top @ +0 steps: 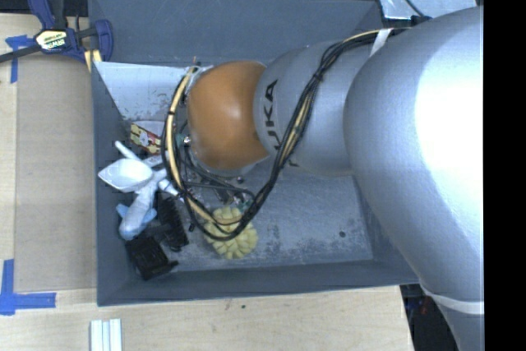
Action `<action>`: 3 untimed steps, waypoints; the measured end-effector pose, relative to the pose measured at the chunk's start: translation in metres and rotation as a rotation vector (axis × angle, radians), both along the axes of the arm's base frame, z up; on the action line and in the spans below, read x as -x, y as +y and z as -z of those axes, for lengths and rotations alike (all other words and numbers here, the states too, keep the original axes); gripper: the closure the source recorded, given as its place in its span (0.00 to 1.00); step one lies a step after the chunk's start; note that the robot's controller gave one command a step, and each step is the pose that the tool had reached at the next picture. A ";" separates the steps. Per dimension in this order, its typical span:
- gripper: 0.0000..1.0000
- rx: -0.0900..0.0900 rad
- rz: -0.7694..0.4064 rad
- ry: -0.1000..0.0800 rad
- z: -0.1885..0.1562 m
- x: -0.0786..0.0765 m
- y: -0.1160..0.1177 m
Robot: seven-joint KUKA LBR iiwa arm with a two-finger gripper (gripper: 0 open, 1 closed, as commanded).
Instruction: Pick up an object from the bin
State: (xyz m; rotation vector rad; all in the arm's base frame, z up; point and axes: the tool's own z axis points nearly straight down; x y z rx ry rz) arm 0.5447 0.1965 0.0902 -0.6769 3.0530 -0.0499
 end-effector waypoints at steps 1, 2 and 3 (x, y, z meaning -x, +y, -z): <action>1.00 0.001 0.001 0.006 -0.020 0.002 0.000; 1.00 -0.004 -0.001 0.000 -0.059 0.001 0.003; 1.00 -0.004 -0.002 -0.001 -0.077 0.001 0.003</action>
Offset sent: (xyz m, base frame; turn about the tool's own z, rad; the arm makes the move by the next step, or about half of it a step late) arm -0.0021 -0.0007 0.0191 0.0006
